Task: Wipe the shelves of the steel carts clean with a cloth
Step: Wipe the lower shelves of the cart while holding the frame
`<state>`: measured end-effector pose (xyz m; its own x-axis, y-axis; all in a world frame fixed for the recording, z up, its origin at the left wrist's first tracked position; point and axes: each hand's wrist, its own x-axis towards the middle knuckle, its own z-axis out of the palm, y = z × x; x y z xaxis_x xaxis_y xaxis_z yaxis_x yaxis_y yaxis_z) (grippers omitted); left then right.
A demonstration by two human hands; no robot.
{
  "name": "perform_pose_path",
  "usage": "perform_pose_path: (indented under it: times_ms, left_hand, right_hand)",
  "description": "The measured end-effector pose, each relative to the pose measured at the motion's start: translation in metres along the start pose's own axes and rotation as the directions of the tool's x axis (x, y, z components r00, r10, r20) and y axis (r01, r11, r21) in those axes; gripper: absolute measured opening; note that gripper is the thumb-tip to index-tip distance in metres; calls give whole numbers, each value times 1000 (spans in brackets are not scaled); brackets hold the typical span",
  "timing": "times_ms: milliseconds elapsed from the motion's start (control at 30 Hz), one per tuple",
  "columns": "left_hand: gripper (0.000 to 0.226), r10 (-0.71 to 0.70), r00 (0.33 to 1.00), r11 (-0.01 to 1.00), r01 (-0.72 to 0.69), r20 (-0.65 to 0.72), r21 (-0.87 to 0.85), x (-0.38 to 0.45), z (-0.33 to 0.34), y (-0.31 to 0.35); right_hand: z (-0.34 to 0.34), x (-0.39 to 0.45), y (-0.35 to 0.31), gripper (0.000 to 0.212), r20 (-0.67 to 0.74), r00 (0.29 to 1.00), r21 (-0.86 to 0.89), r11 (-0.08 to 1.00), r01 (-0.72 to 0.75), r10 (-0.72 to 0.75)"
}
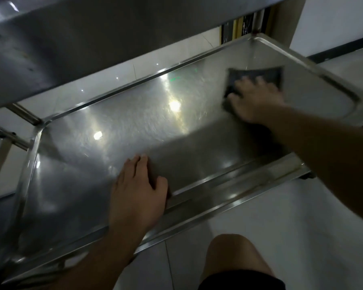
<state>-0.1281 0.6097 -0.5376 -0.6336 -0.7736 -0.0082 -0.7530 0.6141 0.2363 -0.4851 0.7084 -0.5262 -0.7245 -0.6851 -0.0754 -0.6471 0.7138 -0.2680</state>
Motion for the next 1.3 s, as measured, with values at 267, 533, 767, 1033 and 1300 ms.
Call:
perform_pose_path:
  times_ms: [267, 533, 767, 1033, 1300]
  left_hand:
    - [85, -1, 1000, 1000, 1, -5, -11, -2, -3, 1]
    - [83, -2, 1000, 1000, 2, -5, -19, -1, -3, 1]
    - [84, 0, 1000, 999, -1, -31, -39, -1, 3, -3]
    - [76, 15, 999, 998, -17, -44, -53, 0, 6, -4]
    - [77, 17, 999, 997, -20, -45, -70, -3, 3, -4]
  right_hand:
    - [34, -130, -50, 66, 188, 769, 44, 787, 615, -611]
    - [-18, -47, 153, 65, 14, 999, -185, 982, -44, 47]
    - [-4, 58, 87, 80, -40, 968, 29, 969, -246, 247]
    - [43, 8, -146, 71, 117, 874, -82, 872, 482, -472]
    - [27, -66, -45, 76, 115, 752, -59, 751, 657, -649]
